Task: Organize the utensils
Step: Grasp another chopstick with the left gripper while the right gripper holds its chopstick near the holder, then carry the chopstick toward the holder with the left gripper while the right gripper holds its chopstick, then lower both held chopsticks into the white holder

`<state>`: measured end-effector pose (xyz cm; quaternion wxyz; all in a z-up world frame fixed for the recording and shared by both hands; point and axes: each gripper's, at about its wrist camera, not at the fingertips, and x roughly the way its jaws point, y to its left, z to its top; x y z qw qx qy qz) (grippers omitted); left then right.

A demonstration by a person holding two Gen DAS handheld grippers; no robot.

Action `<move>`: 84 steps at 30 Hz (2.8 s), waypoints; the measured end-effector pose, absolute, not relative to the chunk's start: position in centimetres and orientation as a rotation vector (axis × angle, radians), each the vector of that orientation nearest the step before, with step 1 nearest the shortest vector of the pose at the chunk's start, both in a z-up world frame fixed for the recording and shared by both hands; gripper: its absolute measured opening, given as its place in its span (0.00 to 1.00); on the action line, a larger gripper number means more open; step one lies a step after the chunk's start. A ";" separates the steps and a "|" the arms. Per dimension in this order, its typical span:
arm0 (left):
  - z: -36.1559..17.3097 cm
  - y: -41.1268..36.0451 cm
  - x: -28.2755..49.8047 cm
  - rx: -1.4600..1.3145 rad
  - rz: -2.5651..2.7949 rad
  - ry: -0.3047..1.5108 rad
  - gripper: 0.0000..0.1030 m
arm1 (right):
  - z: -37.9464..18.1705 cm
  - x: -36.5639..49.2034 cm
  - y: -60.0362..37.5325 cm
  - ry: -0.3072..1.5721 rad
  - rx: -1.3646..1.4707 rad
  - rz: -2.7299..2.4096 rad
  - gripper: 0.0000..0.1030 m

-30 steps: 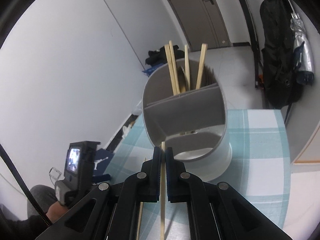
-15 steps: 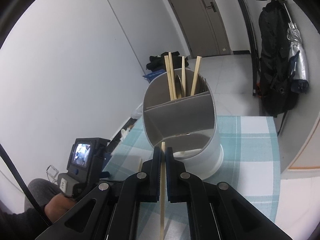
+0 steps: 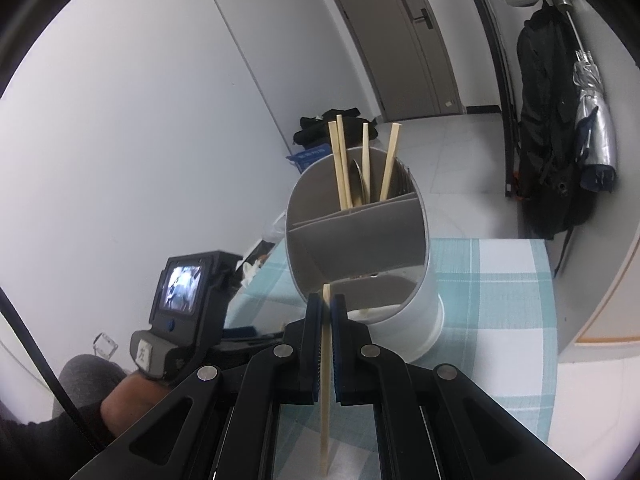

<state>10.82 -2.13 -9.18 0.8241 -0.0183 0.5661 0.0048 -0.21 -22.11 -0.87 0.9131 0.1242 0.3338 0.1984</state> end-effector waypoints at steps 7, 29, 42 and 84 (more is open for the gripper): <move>-9.1 -0.9 11.5 -0.202 0.000 1.202 0.01 | -0.8 -0.2 -22.4 0.693 0.255 0.412 0.04; 1.7 -1.1 4.4 -0.199 -0.173 0.721 0.01 | 0.6 -3.3 -21.7 0.592 0.183 0.365 0.04; 3.4 -0.4 1.8 -0.161 -0.175 0.659 0.01 | 1.2 -4.6 -21.5 0.581 0.181 0.306 0.04; 15.7 -2.4 4.9 -0.238 -0.313 0.496 0.00 | 16.0 -2.0 -23.9 0.352 0.206 0.310 0.04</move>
